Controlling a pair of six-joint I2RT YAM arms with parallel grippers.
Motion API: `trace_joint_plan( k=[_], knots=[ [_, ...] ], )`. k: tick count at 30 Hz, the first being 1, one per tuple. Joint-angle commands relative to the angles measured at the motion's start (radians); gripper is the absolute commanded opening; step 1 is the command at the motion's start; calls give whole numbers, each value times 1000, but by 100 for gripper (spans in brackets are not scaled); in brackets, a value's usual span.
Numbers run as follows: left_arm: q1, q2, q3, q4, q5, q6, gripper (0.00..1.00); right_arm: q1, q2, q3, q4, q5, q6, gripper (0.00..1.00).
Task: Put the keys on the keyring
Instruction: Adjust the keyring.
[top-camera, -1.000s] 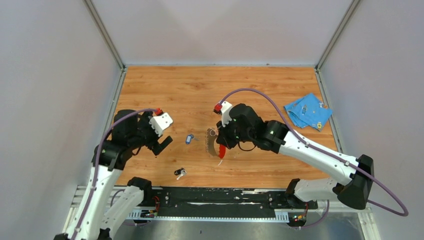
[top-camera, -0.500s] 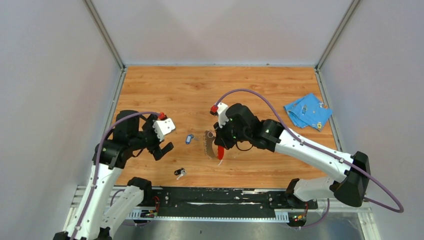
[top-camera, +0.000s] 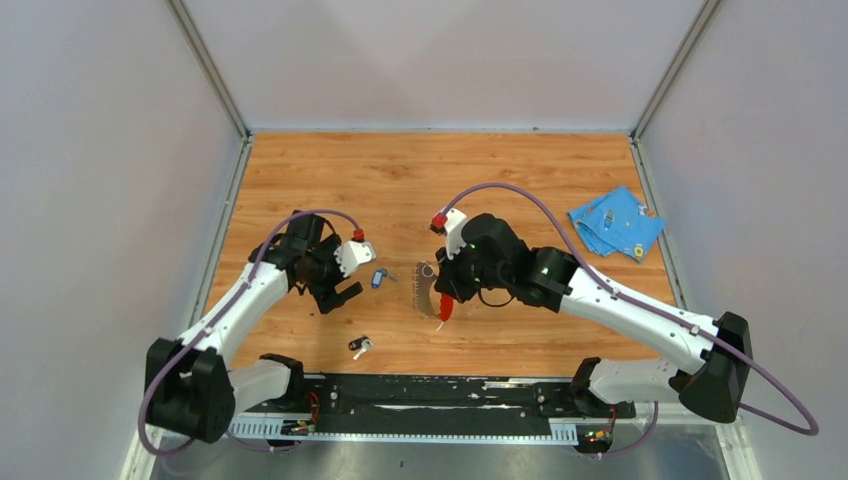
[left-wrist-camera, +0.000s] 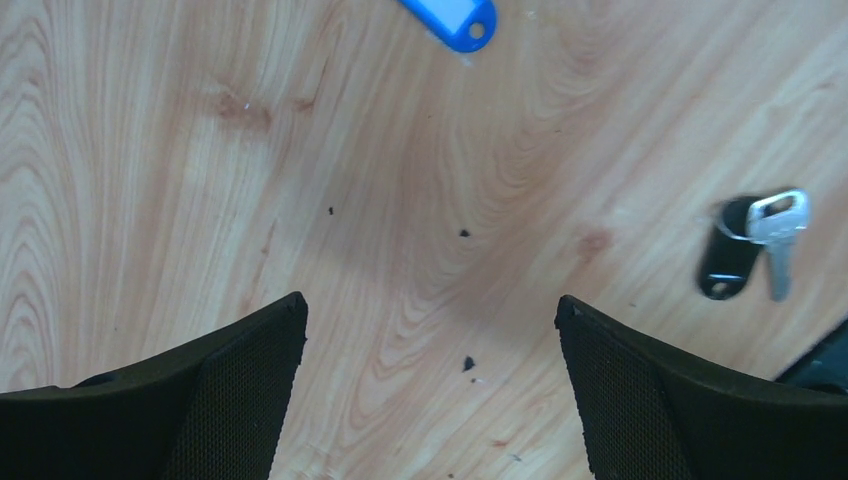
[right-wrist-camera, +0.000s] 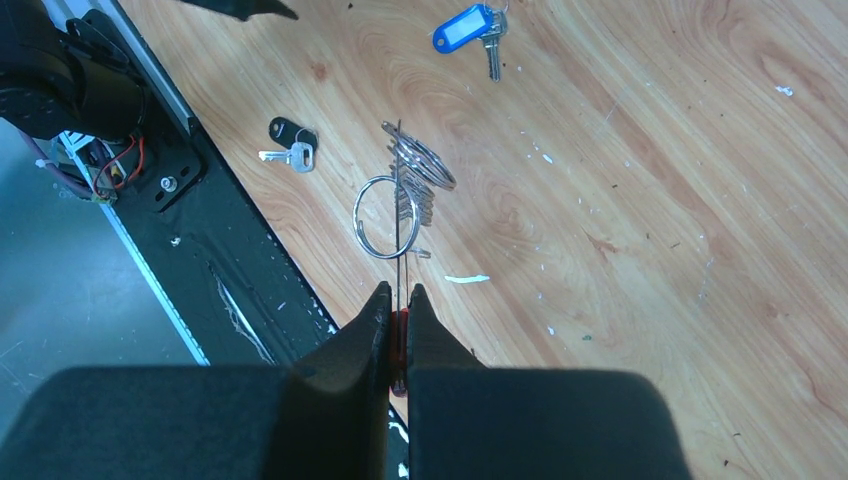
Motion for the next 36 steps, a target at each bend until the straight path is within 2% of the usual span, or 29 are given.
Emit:
trace_joint_plan(
  k=[1,7,15,19,26,31,36],
  knots=[
    [-2,97,-6,102,-137,36,96,-13,-42,-26,24,29,27,0],
    [-3,67,-73,122,-141,56,96,-14,-42,-27,16,21,27,0],
    [-3,22,-66,74,-205,44,100,-23,-28,11,-10,3,32,0],
    [-2,-7,-67,71,-192,46,100,-25,-24,18,-17,1,30,0],
    [-2,87,-43,76,-165,51,100,-25,-42,1,-18,3,41,0],
    [-2,165,-58,132,-212,29,100,-26,-38,8,-17,1,34,0],
    [-2,88,-42,76,-154,5,98,-29,-33,10,-18,-6,28,0]
  ],
)
